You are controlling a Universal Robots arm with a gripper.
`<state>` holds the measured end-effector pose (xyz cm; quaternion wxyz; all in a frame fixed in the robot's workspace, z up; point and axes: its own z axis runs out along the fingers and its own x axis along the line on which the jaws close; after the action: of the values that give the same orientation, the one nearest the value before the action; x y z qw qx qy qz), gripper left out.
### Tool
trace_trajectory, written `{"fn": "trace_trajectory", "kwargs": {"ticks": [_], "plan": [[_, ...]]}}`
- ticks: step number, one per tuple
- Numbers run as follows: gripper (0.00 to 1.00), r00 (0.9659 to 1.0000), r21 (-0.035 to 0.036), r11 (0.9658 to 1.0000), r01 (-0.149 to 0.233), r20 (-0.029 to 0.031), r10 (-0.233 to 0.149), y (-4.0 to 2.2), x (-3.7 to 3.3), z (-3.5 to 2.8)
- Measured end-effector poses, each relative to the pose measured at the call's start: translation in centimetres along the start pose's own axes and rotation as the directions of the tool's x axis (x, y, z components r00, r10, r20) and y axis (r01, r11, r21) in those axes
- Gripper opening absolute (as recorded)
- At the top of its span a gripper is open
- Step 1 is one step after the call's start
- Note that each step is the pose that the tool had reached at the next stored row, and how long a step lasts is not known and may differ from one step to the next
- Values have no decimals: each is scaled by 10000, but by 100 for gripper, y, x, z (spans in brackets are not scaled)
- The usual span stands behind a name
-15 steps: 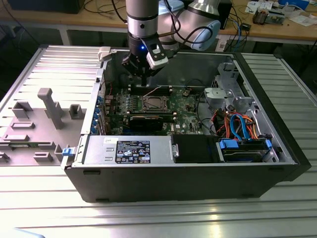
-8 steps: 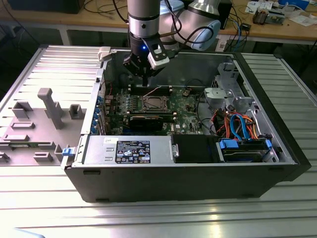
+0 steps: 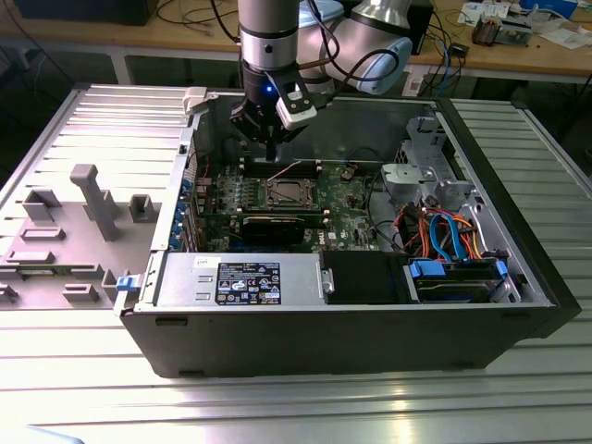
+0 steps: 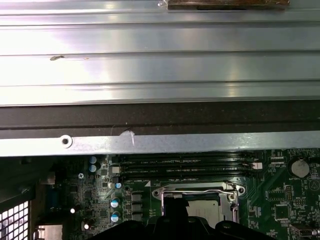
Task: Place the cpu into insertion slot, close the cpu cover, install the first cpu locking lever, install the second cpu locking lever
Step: 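Install the first cpu locking lever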
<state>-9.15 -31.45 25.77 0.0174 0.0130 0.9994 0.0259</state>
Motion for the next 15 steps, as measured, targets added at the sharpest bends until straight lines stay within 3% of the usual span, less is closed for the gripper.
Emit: {"fn": "trace_trajectory", "kwargs": {"ticks": [2, 4, 5, 6, 8, 9, 12, 13, 15], "plan": [[11, 10000, -4, 10000, 0, 0, 0, 0, -1, 0], [11, 10000, -82, 10000, -1, -4, 1, 0, -1, -1], [11, 10000, -177, 9998, -5, -5, 5, 0, -1, 0], [11, 10000, -389, 9992, -14, -11, 14, 0, 0, 0], [11, 10000, -676, 9977, -25, -18, 24, 0, -1, 0], [11, 10000, -751, 9972, -26, -20, 25, 0, -1, 0], [11, 10000, -781, 9969, -29, -21, 27, -2, -4, 7], [11, 10000, -763, 9971, -26, -21, 25, -5, -8, 14], [11, 10000, -656, 9978, -25, -18, 24, -7, -18, 23]]}}
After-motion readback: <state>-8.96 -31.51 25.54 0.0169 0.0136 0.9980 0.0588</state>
